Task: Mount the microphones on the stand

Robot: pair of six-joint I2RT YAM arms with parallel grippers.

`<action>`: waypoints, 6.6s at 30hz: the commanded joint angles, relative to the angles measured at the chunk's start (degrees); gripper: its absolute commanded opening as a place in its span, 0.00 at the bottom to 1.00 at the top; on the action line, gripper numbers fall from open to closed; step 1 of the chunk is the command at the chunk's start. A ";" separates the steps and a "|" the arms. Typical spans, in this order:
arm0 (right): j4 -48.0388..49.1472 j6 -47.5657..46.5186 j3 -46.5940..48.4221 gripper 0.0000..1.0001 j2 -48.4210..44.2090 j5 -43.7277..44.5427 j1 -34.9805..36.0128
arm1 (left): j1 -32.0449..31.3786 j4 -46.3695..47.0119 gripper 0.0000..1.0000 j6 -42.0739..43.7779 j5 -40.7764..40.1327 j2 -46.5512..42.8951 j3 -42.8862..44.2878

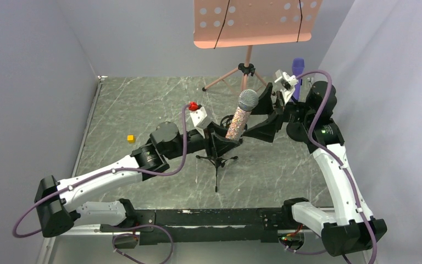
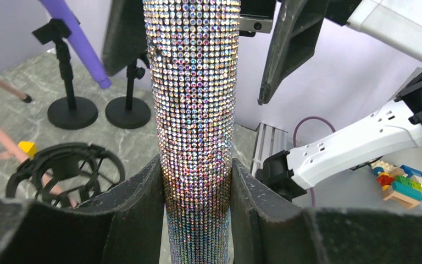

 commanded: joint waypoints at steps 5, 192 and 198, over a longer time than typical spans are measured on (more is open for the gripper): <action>36.39 34.14 -5.42 1.00 -1.36 0.48 0.50 | -3.16 9.56 0.00 -1.33 -0.29 5.28 4.42; -19.17 -11.61 5.04 0.00 17.37 17.71 5.13 | -0.35 9.04 0.21 11.74 -22.28 11.72 -16.37; -14.13 -10.55 -1.46 0.00 16.41 19.16 6.40 | -0.28 9.39 0.18 11.22 -21.64 11.88 -17.07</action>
